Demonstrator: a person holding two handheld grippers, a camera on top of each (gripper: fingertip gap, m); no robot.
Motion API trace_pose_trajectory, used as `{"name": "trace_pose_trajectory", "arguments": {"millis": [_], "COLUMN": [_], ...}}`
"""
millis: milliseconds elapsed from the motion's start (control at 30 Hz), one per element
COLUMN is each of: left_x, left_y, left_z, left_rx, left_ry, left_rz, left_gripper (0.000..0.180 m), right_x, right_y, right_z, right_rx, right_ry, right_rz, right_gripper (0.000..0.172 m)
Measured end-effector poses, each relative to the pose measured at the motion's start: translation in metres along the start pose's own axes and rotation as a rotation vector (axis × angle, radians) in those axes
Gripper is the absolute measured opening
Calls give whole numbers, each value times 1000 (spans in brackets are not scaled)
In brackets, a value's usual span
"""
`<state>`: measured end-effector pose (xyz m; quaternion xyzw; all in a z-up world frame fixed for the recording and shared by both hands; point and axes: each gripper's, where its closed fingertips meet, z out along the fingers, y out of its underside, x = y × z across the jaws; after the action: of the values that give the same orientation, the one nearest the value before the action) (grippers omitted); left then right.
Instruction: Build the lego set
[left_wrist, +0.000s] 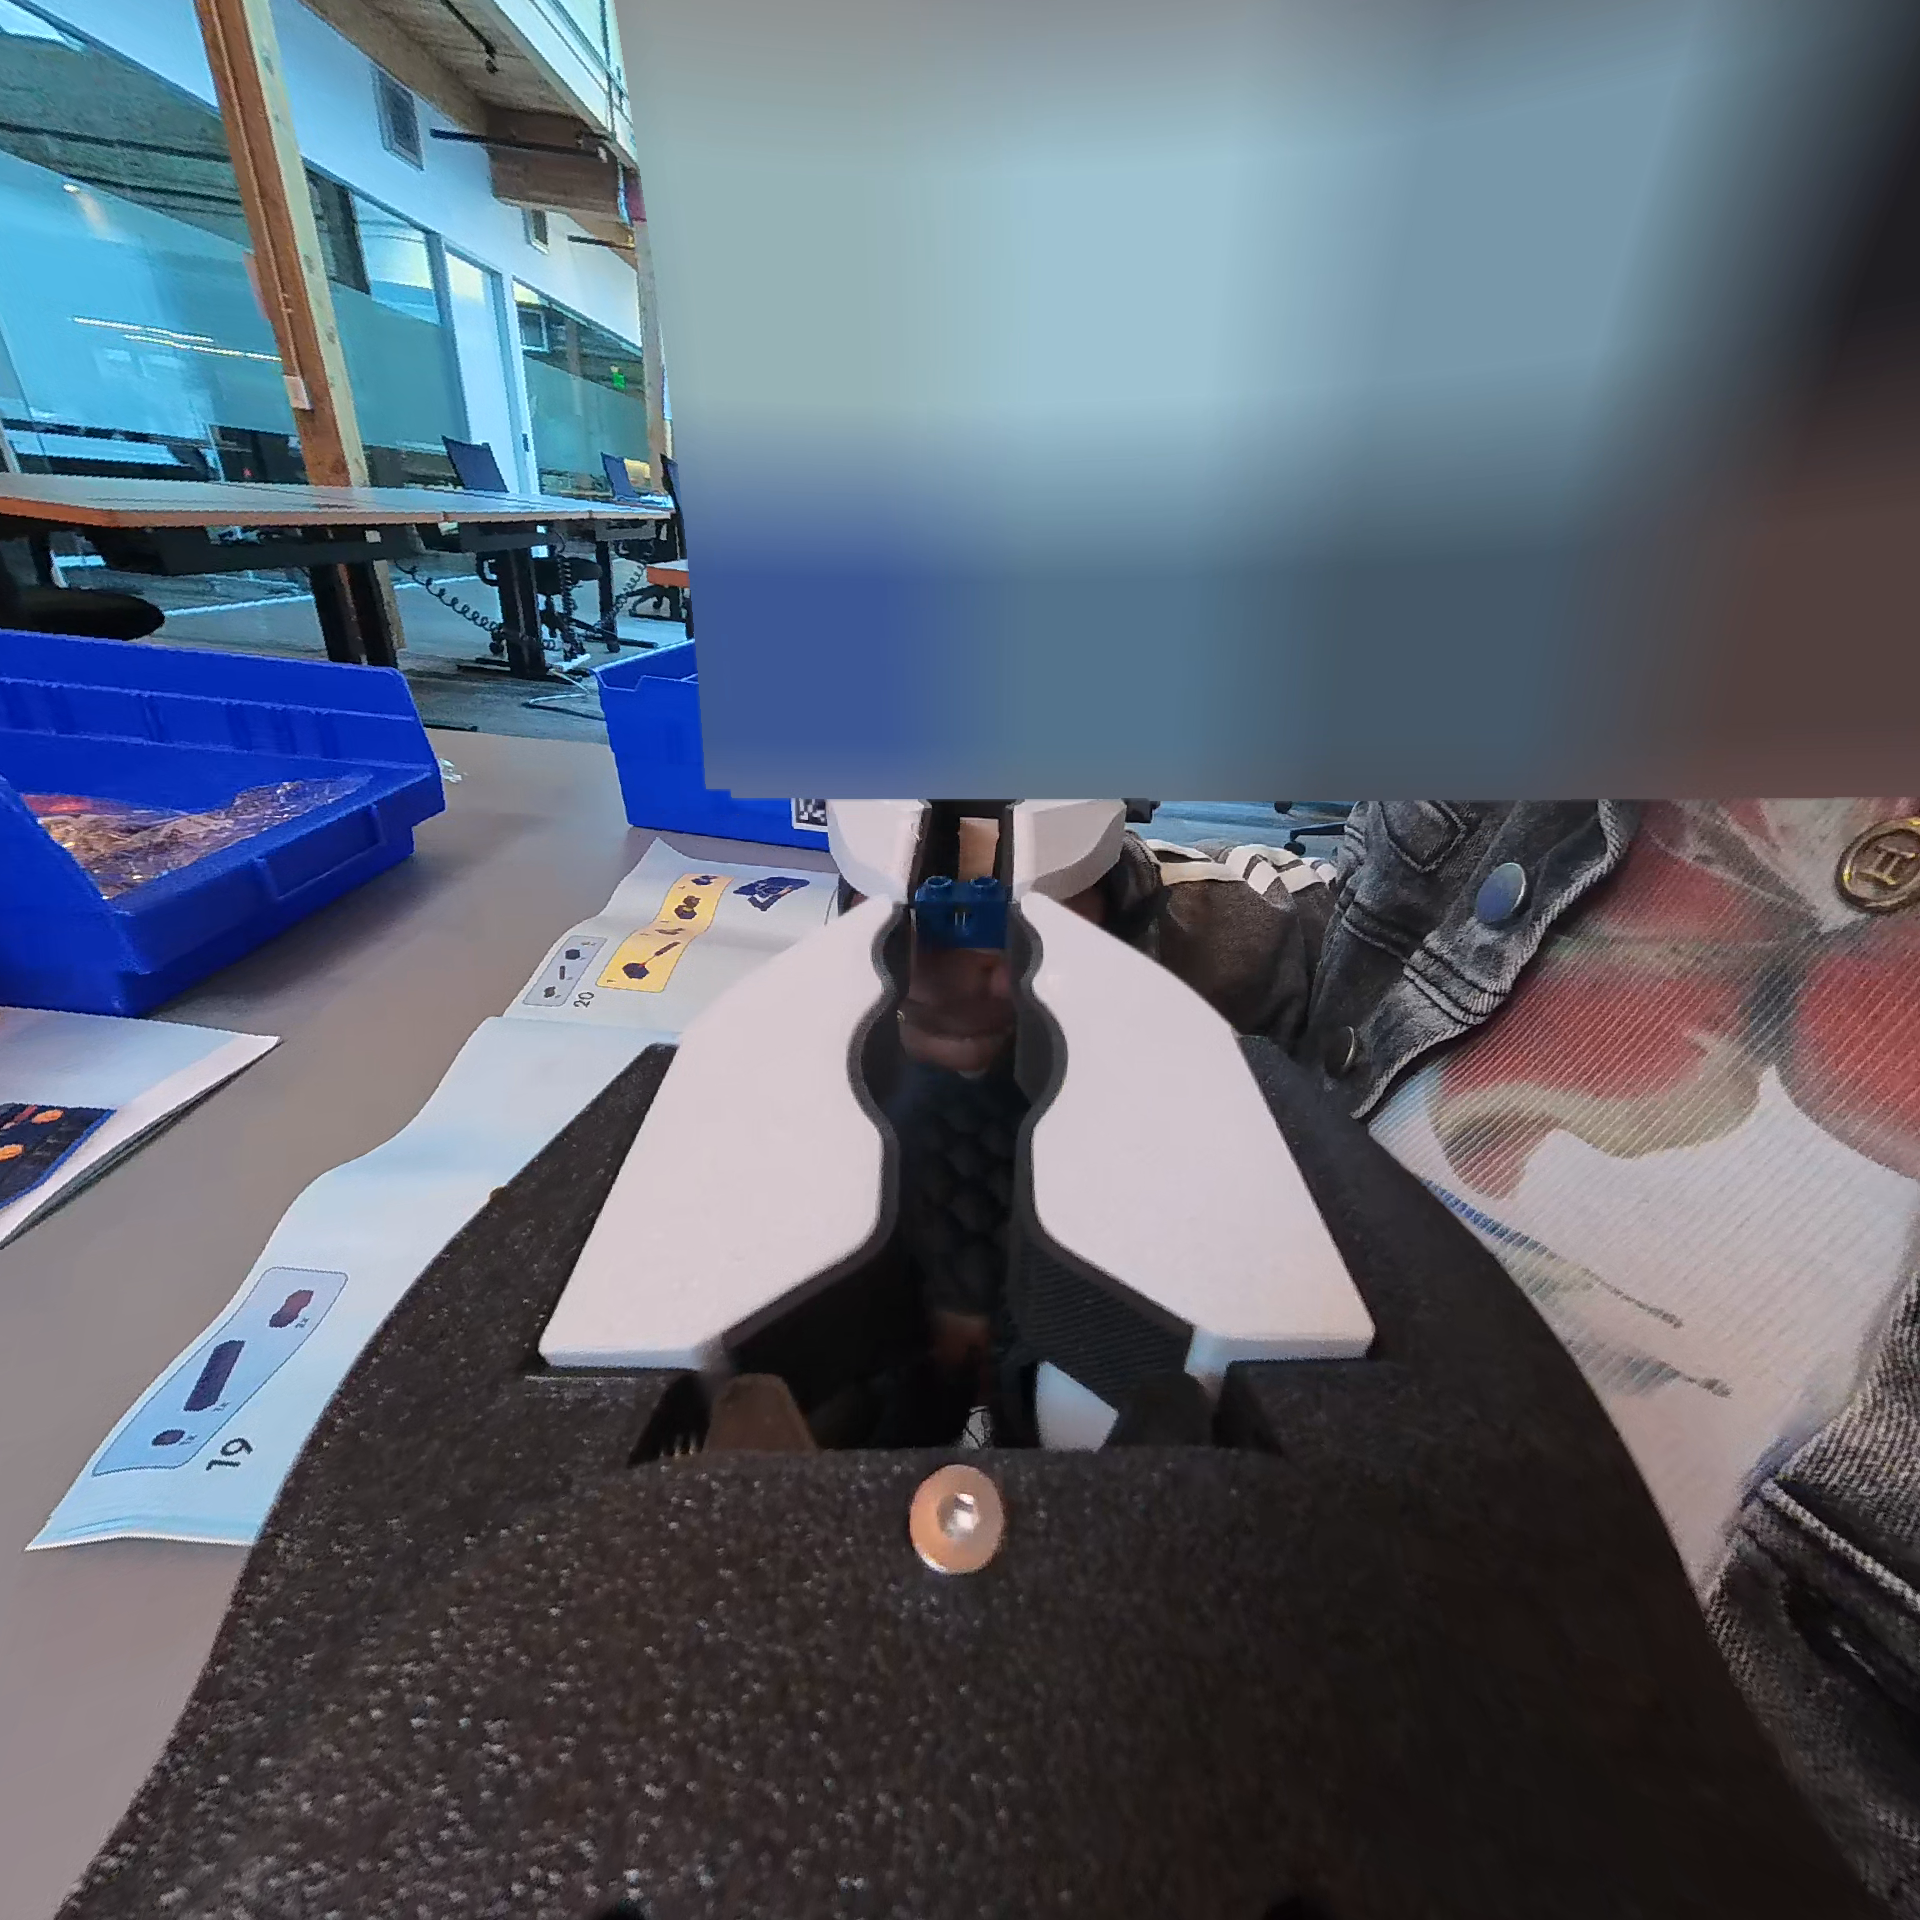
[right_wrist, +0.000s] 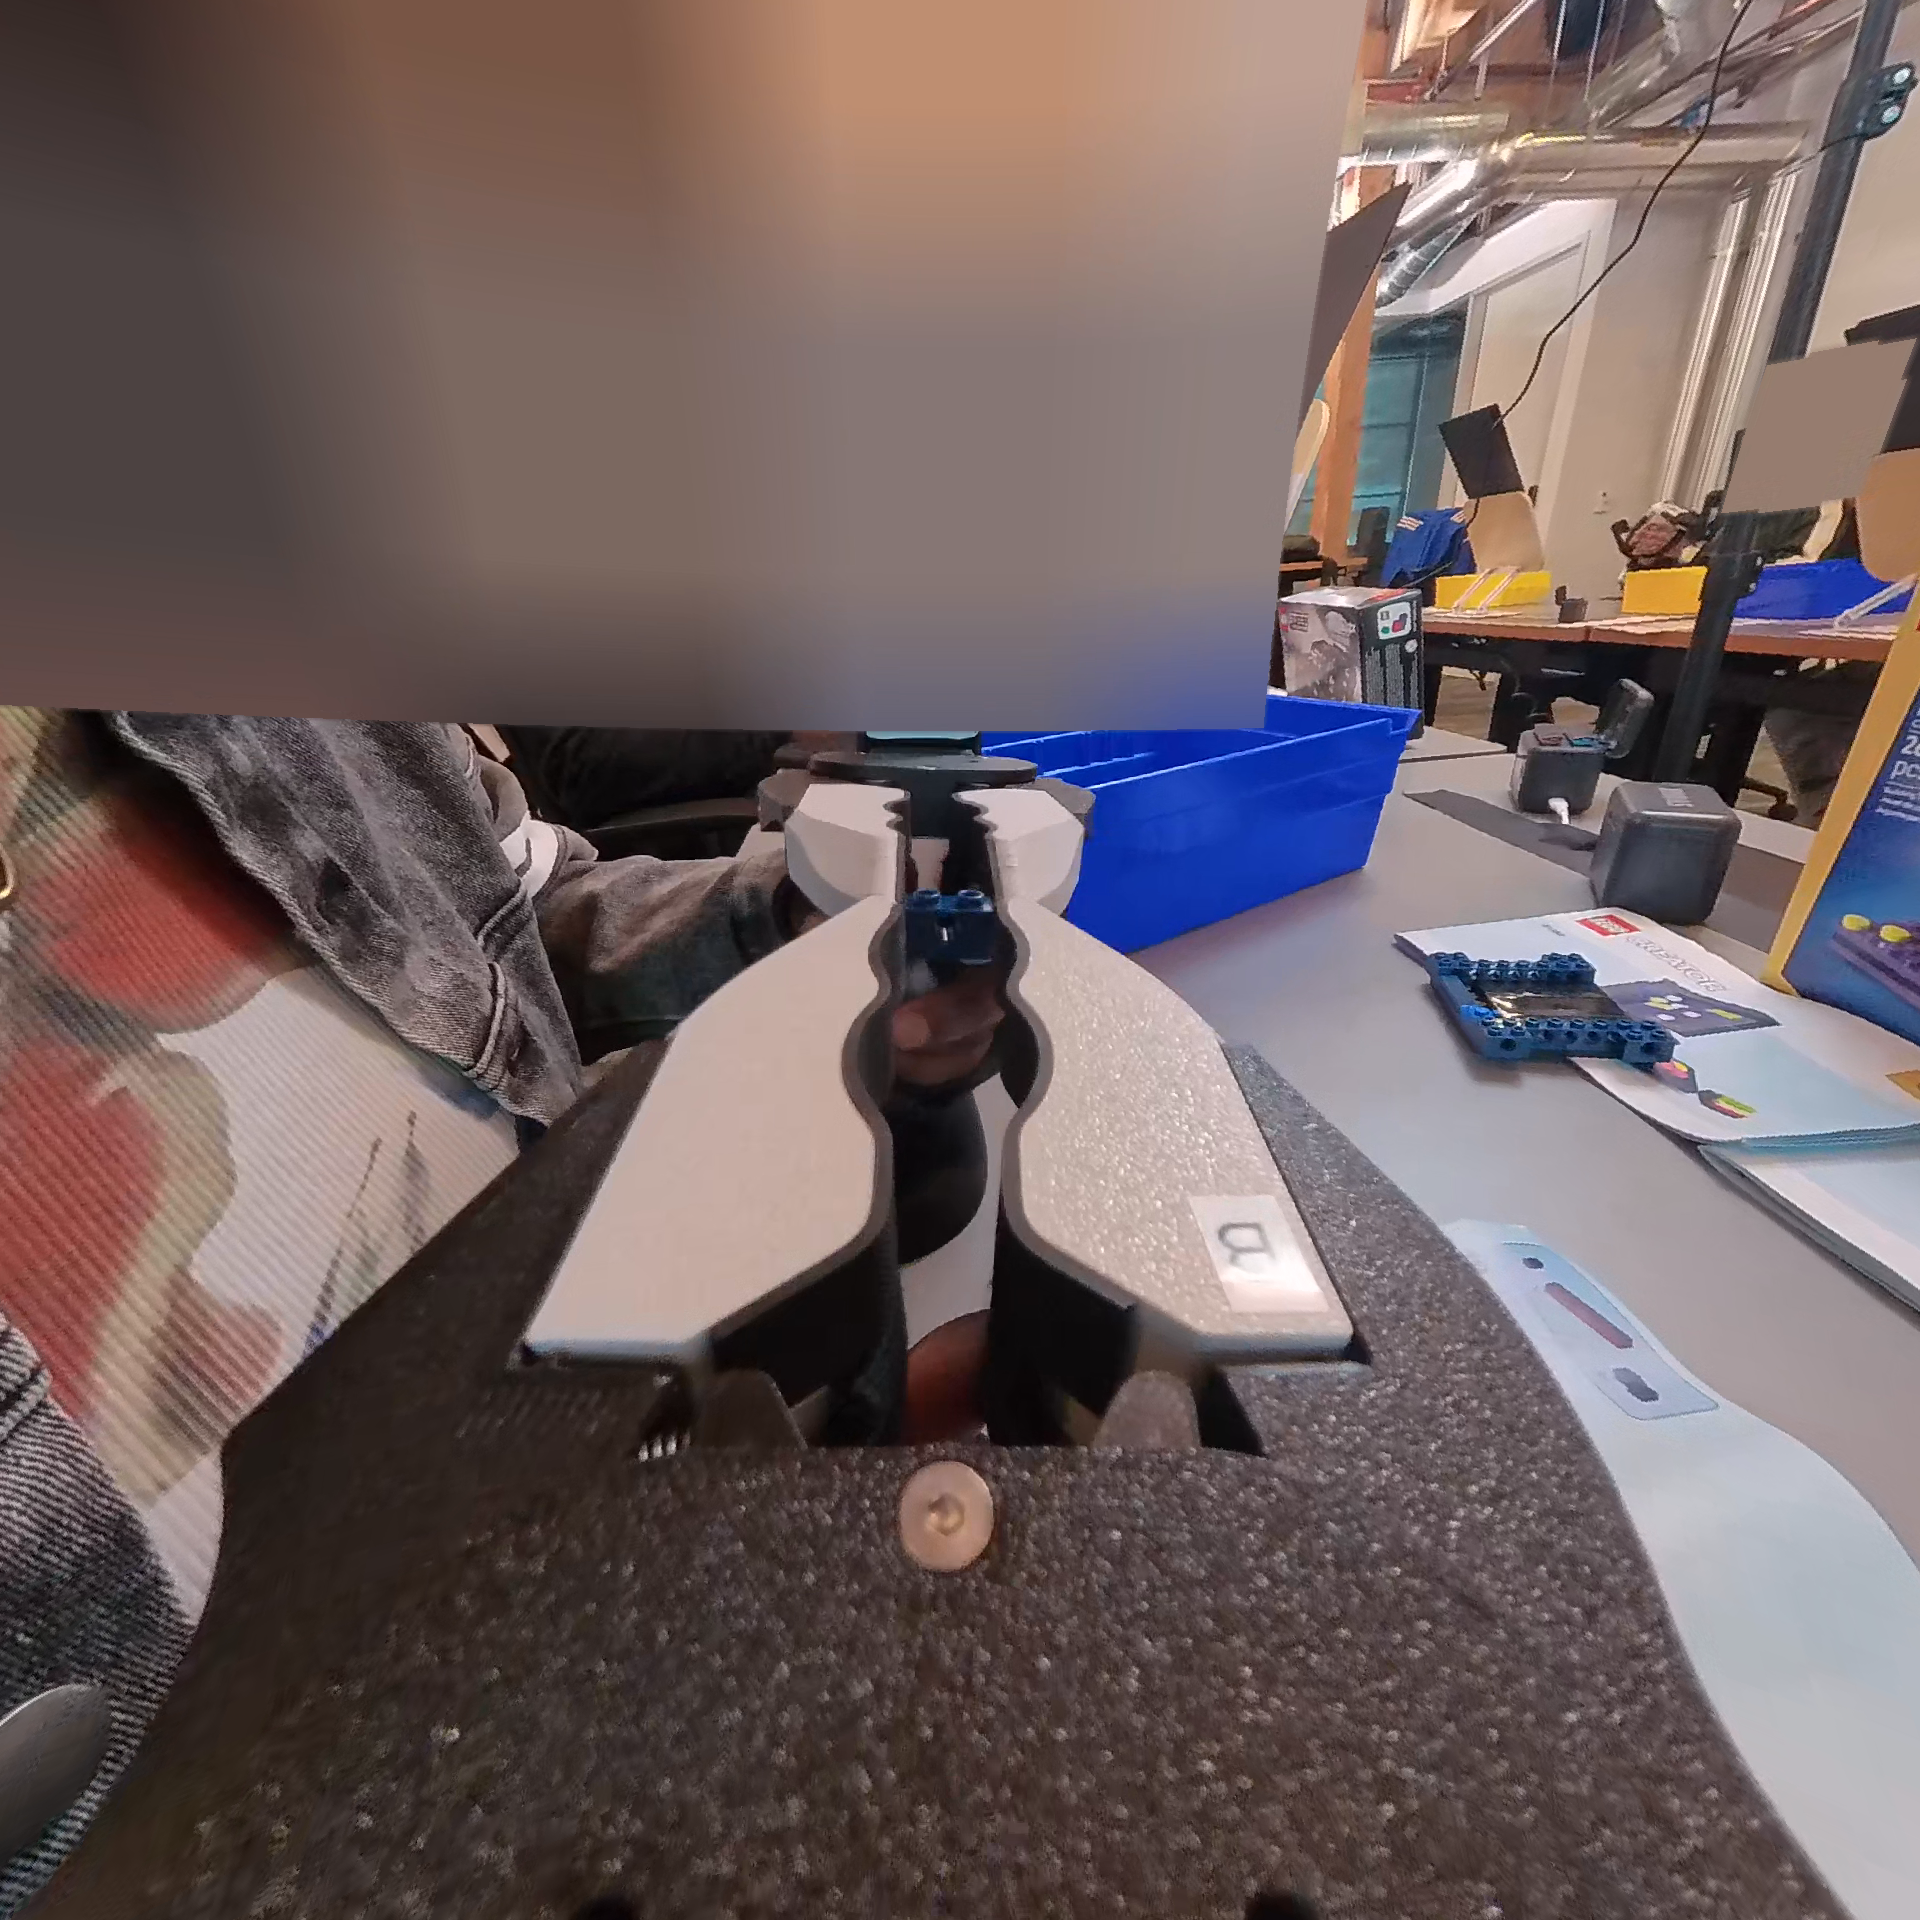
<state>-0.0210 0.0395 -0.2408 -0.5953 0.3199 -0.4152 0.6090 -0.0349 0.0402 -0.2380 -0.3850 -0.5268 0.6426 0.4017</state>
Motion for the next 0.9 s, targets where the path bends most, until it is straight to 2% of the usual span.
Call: {"name": "trace_pose_trajectory", "arguments": {"millis": [400,533,600,667,733,800,900], "left_x": [2,-2,-13,-21,-21,-20,-22], "left_y": [1,1,2,7,19,26,26], "left_z": [0,-2,-4,-6,-2,1,1], "left_rx": [-4,3,-6,-80,-178,-215,-220], "left_ry": [19,-21,-111,-201,-224,-230,-244], "left_rz": [3,49,132,279,399,448,460], "left_gripper": [16,16,15,15,15,15,15], "right_x": [-3,1,10,22,27,25,23], "right_y": [1,1,0,4,11,20,25], "right_z": [1,1,-1,-3,-2,2,4], "right_rx": [3,11,27,31,23,-14,-38], "right_ry": [-14,5,31,52,25,-22,-44], "right_rz": [10,40,121,271,448,589,654], "right_gripper": [15,15,18,22,25,26,22]}}
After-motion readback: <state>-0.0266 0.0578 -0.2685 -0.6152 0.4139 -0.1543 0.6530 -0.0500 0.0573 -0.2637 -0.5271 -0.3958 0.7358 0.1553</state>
